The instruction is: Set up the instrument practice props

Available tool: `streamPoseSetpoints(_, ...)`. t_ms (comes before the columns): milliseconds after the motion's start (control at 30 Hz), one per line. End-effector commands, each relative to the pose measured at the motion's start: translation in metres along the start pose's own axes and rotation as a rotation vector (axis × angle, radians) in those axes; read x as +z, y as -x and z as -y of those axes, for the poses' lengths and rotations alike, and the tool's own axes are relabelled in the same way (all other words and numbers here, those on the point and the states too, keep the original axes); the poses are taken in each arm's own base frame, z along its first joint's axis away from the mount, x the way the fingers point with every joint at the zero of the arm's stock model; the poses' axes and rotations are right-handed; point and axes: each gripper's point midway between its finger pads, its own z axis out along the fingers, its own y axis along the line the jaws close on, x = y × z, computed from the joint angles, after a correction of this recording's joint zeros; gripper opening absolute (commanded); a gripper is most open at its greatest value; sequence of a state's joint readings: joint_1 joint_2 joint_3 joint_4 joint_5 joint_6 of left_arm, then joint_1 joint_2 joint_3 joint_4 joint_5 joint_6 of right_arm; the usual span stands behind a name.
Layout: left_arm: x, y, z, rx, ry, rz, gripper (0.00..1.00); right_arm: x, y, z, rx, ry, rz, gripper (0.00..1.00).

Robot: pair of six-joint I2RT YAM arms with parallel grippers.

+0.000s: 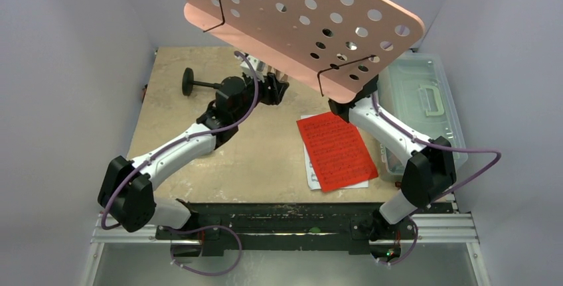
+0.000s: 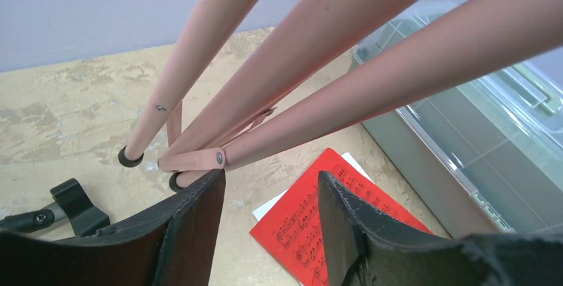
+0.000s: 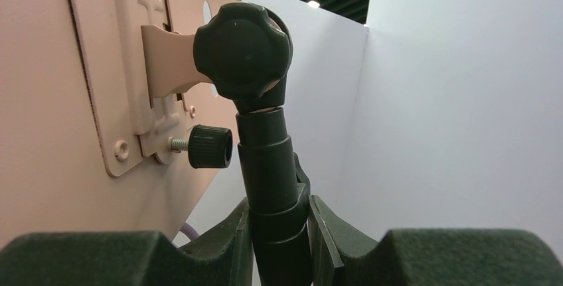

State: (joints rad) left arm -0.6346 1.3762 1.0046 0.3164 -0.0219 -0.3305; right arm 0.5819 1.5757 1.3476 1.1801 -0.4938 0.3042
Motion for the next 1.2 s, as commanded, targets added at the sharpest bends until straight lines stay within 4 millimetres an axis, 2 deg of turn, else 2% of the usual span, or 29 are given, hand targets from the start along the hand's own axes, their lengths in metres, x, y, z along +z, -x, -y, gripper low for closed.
streamPoseSetpoints(0,-0.007,0.089,0.030,0.012,-0.059,0.254,0.53,0.020,0.099,-0.011,-0.063,-0.020,0.269,0.00)
streamPoseSetpoints(200,-0.016,0.112,0.034,0.042,-0.009,0.329,0.52,0.021,0.092,-0.007,-0.026,-0.044,0.255,0.00)
streamPoseSetpoints(333,-0.024,0.116,0.034,0.063,0.023,0.361,0.50,0.019,0.086,-0.003,0.007,-0.078,0.244,0.00)
streamPoseSetpoints(400,-0.024,0.115,0.032,0.066,0.037,0.360,0.45,0.018,0.084,-0.003,0.022,-0.089,0.245,0.00)
streamPoseSetpoints(500,-0.022,0.113,0.034,0.078,0.034,0.356,0.31,0.018,0.080,-0.003,0.036,-0.096,0.239,0.00)
streamPoseSetpoints(567,-0.021,0.109,0.035,0.081,0.030,0.343,0.28,0.018,0.079,-0.002,0.033,-0.103,0.234,0.00)
streamPoseSetpoints(600,-0.021,0.106,0.035,0.082,0.031,0.332,0.29,0.019,0.079,-0.001,0.031,-0.105,0.233,0.00)
streamPoseSetpoints(733,-0.022,0.092,0.034,0.080,0.031,0.282,0.46,0.023,0.080,0.002,0.027,-0.111,0.233,0.00)
streamPoseSetpoints(867,-0.033,0.083,0.032,0.081,0.032,0.246,0.55,0.025,0.078,0.003,0.021,-0.109,0.225,0.00)
streamPoseSetpoints(933,-0.038,0.082,0.030,0.079,0.042,0.227,0.55,0.025,0.076,0.003,0.021,-0.109,0.221,0.00)
streamPoseSetpoints(1067,-0.041,0.081,0.026,0.072,0.074,0.180,0.49,0.023,0.072,0.004,0.024,-0.114,0.216,0.00)
streamPoseSetpoints(1167,-0.040,0.074,0.024,0.075,0.085,0.140,0.51,0.022,0.071,0.004,0.027,-0.115,0.216,0.00)
